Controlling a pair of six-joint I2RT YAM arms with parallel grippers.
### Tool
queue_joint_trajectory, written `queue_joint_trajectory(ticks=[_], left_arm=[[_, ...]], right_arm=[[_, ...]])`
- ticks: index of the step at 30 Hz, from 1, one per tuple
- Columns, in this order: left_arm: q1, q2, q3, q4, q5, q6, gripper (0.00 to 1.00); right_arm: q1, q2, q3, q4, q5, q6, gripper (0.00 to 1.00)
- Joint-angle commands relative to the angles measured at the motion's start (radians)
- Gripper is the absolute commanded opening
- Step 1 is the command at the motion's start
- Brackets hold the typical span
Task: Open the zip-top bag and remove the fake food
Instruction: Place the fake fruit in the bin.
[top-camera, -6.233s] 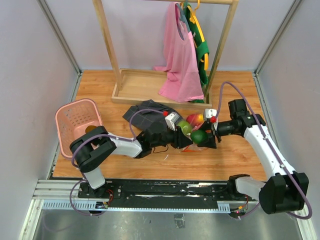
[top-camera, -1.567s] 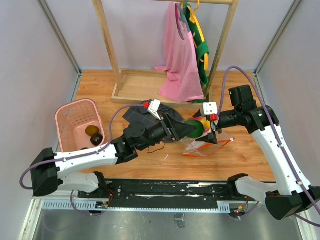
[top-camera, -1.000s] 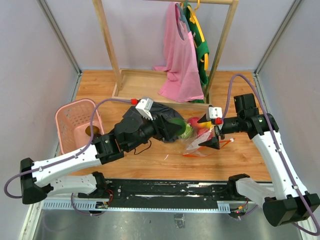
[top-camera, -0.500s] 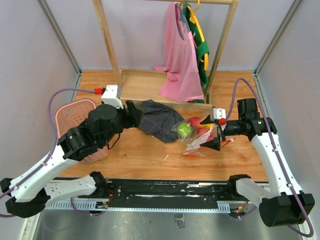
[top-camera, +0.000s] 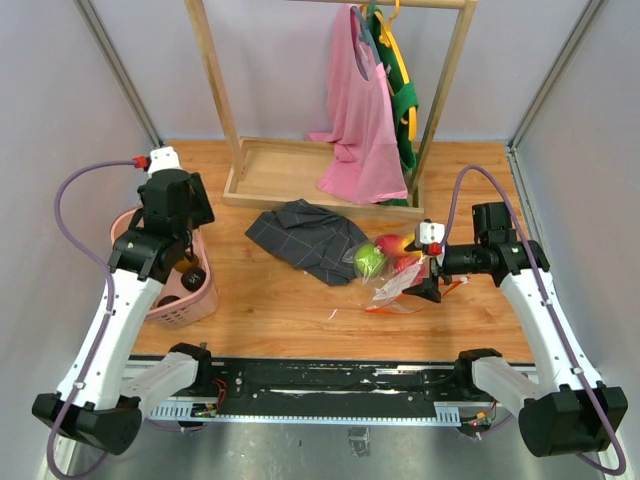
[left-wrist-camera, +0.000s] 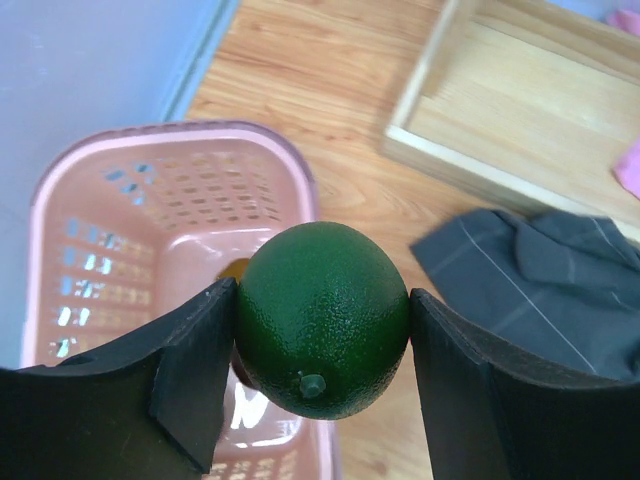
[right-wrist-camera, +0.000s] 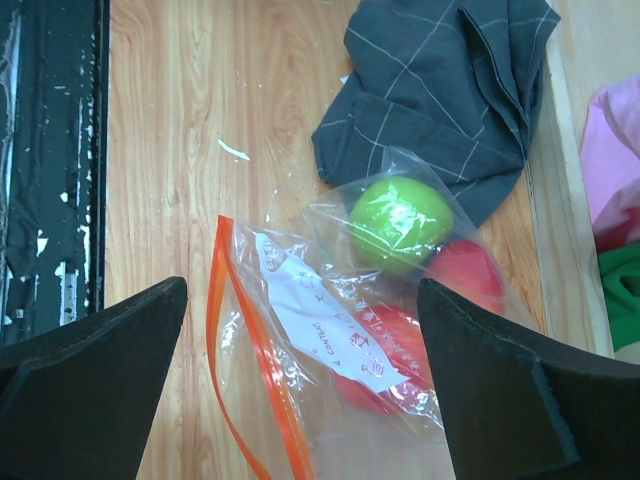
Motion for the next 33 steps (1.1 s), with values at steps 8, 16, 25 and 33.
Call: queue_joint_trajectory(ticks=[8,16,25,33], left_arm=[[0.304,0.048,-0.153,0.194,0.122,0.046,0.0],[0.441,0.087,-0.285,0.31,0.198,-0.006,0.0],[0.527,0.189,-0.369,0.402,0.278,-0.078,0.01],[0.547,0.261,-0.387,0.423,0.222,-0.124,0.26]], right_arm=[[0.002,-0.019,-0.028,0.042,0.099,0.013,0.98],[0.018,-0.018,-0.031,0.046,0.123,0.012,0.99],[0.025,-0.016,-0.035,0.05,0.136,0.014,0.98],[0.026,-0.015,-0.037,0.052,0.142,0.013,0.98]])
